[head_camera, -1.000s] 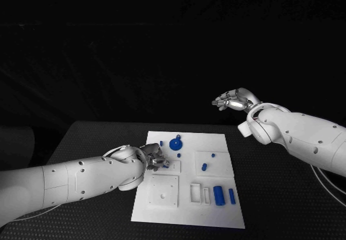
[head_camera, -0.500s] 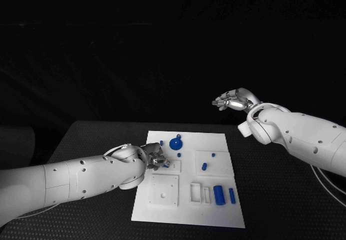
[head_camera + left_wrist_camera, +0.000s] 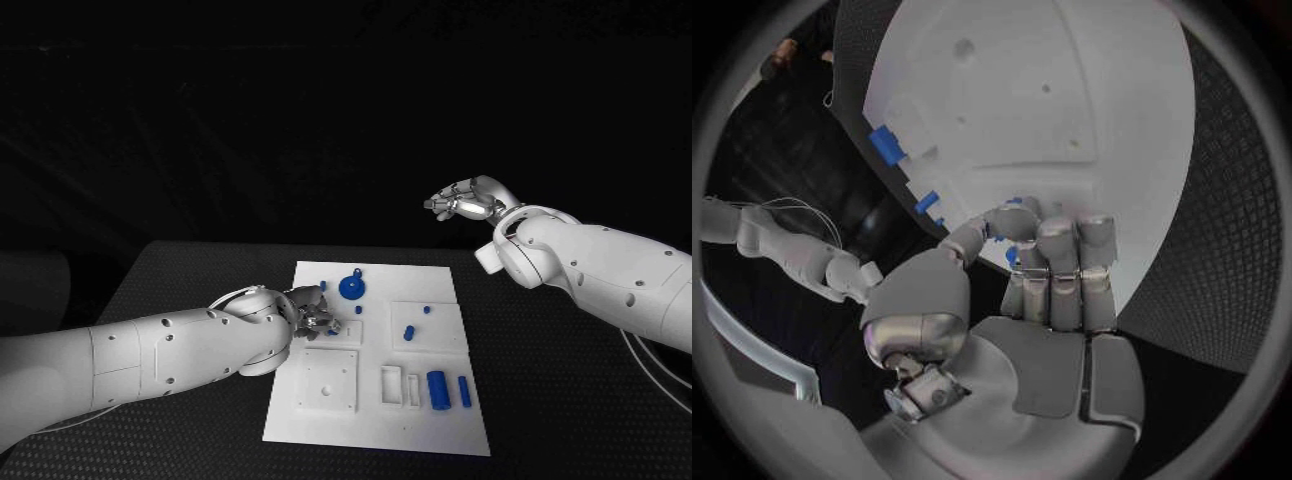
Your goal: Assemble the parts on the task board
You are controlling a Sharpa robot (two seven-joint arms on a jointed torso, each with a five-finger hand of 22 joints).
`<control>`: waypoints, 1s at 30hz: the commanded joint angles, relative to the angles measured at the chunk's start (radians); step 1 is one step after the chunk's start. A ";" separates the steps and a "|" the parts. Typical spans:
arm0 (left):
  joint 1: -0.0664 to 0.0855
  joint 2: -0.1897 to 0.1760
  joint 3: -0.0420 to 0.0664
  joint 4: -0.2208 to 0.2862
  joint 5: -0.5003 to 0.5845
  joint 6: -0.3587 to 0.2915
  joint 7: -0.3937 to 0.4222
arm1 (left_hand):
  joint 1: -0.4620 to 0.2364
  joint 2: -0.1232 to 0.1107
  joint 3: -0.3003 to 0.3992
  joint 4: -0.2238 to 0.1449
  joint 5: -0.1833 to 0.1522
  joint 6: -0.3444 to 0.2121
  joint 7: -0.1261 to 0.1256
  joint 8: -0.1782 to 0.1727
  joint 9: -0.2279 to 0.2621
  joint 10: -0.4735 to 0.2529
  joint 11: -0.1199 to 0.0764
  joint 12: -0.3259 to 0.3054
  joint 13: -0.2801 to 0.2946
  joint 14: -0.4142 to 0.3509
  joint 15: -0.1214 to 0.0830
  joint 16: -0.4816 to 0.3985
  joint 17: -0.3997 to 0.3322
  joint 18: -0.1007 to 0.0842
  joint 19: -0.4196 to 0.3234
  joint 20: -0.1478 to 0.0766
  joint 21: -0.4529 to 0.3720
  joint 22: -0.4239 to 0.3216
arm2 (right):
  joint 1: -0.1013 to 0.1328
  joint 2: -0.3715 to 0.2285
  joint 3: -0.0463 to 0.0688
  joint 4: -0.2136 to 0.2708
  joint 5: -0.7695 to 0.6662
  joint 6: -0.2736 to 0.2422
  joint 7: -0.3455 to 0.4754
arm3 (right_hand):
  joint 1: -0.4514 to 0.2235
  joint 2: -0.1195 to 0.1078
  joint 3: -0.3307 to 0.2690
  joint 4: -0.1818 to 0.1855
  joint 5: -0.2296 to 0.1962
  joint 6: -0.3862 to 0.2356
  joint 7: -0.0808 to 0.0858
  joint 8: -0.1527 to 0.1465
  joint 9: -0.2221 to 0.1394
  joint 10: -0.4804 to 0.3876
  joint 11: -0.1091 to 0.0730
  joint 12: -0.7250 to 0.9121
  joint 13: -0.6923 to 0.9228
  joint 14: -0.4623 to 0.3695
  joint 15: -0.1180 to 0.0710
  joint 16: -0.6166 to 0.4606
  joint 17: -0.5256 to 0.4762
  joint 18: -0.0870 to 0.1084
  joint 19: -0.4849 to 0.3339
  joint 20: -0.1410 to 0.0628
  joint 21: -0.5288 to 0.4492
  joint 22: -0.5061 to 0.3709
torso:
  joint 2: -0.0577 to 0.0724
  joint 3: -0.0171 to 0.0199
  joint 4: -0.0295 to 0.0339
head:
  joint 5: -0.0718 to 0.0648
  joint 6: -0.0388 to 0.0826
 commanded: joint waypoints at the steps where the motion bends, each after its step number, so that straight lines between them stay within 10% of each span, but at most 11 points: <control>1: -0.007 0.007 -0.005 0.006 0.001 0.063 0.006 | -0.016 0.001 0.003 0.003 0.001 0.162 -0.102 0.008 0.003 -0.016 -0.024 0.011 0.003 0.002 -0.006 0.010 0.002 0.013 -0.001 -0.068 0.010 0.022 | 0.000 0.000 0.001 -0.001 0.004 0.013 0.005 | -0.009 0.000 -0.005 -0.001 0.004 -0.009 0.016 0.007 -0.001 0.006 0.002 -0.004 -0.001 0.004 0.005 -0.005 0.001 -0.002 -0.005 0.000 -0.004 0.001 | 0.000 -0.0003 0.0005 | -0.001 -0.001; 24: -0.007 0.020 -0.004 -0.004 0.001 0.062 0.005 | -0.037 0.004 0.012 0.004 -0.011 0.164 -0.106 0.022 0.008 -0.022 -0.028 0.046 0.007 0.001 -0.009 0.034 -0.002 0.017 -0.002 -0.070 0.030 0.021 | -0.001 0.003 0.000 -0.003 0.004 0.019 0.004 | -0.009 0.003 -0.009 -0.004 0.009 -0.009 0.016 0.007 -0.003 0.006 0.002 -0.006 -0.001 0.003 0.005 -0.007 0.002 -0.001 -0.005 0.000 -0.006 0.003 | 0.000 -0.0012 0.0006 | -0.004 0.002; 27: -0.007 0.021 -0.004 -0.005 0.001 0.061 0.005 | -0.042 -0.010 0.015 0.023 -0.098 0.161 -0.106 0.025 0.009 -0.026 -0.026 0.053 0.002 -0.003 -0.011 0.038 -0.007 0.019 -0.004 -0.071 0.033 0.019 | -0.001 0.003 0.000 -0.004 0.004 0.019 0.004 | -0.009 0.003 -0.009 -0.004 0.008 -0.009 0.016 0.007 -0.003 0.006 0.002 -0.006 -0.001 0.003 0.005 -0.007 0.002 -0.001 -0.005 0.000 -0.006 0.003 | 0.000 -0.0019 0.0007 | -0.006 0.000; 30: -0.007 0.021 -0.004 -0.007 0.001 0.060 0.005 | -0.044 -0.023 0.017 0.031 -0.107 0.160 -0.105 0.026 0.008 -0.028 -0.027 0.056 -0.001 -0.004 -0.012 0.039 -0.010 0.019 -0.006 -0.071 0.034 0.019 | -0.001 0.002 0.000 -0.004 0.004 0.020 0.004 | -0.009 0.003 -0.009 -0.004 0.008 -0.010 0.016 0.007 -0.003 0.006 0.002 -0.006 -0.001 0.003 0.005 -0.007 0.002 -0.001 -0.005 0.000 -0.006 0.003 | 0.000 -0.0016 0.0009 | -0.004 0.000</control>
